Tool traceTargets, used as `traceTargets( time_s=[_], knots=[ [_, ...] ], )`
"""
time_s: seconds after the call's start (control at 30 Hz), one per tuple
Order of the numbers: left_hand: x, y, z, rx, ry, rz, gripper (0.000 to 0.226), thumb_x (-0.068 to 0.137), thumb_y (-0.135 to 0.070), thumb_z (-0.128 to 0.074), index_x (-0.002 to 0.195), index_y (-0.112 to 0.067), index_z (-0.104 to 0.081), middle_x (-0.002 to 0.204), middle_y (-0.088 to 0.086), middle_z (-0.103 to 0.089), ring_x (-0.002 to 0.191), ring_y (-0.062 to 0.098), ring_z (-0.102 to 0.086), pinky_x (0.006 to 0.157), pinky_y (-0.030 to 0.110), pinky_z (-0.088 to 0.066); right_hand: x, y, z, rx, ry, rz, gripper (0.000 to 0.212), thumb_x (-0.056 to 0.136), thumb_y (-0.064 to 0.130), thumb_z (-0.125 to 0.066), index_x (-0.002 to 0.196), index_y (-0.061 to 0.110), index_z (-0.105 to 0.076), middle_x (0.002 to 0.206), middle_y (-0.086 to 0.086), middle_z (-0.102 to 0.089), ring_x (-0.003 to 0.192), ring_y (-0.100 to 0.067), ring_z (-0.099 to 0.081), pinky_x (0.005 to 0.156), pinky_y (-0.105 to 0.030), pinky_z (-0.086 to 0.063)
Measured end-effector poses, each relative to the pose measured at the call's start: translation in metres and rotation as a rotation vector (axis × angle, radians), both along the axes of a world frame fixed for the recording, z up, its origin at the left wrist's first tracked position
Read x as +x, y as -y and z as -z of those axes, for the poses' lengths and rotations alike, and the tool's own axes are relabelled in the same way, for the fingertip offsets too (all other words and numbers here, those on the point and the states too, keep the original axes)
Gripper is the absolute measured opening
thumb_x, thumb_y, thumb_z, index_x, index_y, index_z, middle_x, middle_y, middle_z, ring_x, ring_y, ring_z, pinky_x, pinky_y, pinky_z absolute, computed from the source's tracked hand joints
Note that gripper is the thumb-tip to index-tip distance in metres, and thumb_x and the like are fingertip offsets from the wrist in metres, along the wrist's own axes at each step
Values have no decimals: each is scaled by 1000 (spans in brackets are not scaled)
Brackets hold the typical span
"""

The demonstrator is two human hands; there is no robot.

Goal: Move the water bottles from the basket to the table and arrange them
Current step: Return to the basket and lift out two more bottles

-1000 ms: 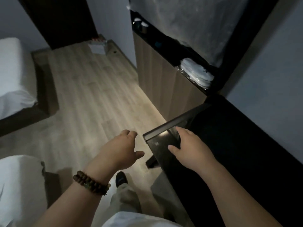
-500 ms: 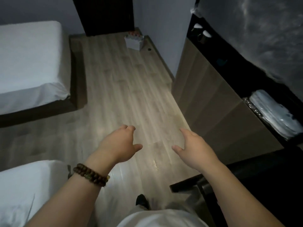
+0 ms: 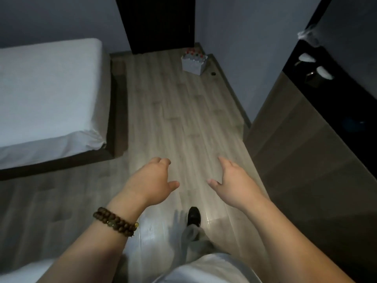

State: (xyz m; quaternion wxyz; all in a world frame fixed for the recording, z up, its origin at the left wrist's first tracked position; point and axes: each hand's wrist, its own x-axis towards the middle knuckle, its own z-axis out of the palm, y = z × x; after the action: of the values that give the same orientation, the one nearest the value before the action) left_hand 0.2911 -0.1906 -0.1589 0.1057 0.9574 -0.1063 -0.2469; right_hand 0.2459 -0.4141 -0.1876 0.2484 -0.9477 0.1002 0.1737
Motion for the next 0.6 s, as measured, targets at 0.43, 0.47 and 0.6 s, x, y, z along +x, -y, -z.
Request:
traceTargets(
  time_s=[0.43, 0.47, 0.6],
  knots=[
    [327, -2, -21, -62, -49, -71, 75, 97, -52, -60, 159, -20, -31, 161, 0, -35, 143, 22, -42, 117, 40, -39, 346, 7, -36, -80, -2, -90, 84, 98, 49, -60, 163, 17, -17, 163, -8, -33, 147, -26, -36, 116, -41, -38],
    [354, -3, -15, -63, -56, -73, 75, 97, -52, -60, 159, -20, -30, 160, 0, -36, 142, 23, -43, 116, 40, -40, 372, 7, -32, -85, 0, -82, 84, 97, 49, -61, 162, 18, -18, 162, -8, -34, 146, -27, -38, 114, -41, -40],
    [467, -5, 2, -88, -53, -50, 80, 96, -52, -62, 161, -26, -22, 168, -1, -23, 149, 23, -35, 119, 46, -38, 479, 5, -22, -110, 1, -14, 80, 96, 49, -63, 158, 17, -25, 156, -11, -41, 139, -30, -46, 109, -41, -44]
  ],
)
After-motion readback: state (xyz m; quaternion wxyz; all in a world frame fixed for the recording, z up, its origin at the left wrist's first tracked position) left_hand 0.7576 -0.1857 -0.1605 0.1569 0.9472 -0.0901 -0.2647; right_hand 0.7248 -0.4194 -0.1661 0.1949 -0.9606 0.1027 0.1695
